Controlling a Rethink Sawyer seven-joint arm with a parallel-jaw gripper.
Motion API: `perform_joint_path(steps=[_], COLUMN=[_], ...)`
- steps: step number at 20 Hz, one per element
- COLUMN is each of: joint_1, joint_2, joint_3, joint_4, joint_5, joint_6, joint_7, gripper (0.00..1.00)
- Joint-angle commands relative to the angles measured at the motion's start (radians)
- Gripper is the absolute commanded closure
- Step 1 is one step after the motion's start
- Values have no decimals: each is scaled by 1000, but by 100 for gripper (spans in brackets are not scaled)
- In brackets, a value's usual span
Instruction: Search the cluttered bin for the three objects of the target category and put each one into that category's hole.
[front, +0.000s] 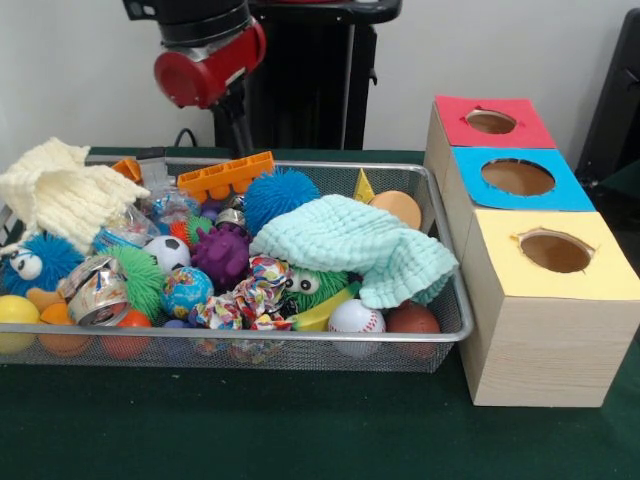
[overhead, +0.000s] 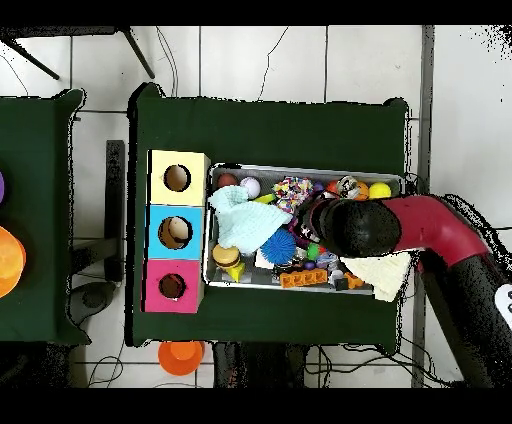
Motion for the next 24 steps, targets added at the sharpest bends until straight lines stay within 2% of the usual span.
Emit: perform_joint_path(steps=[1, 4, 12, 18, 24], joint_1=[-14, 0, 24, 43, 58], joint_2=[117, 156, 268, 277, 264], joint_3=[36, 22, 2, -19, -65], joint_4=[-190, -258, -465, -519, -501], joint_5=[-82, -94, -110, -122, -156], joint_6=[136, 149, 218, 236, 214], joint_7=[-409, -446, -639, -703, -710], gripper=[100, 100, 100, 100, 100])
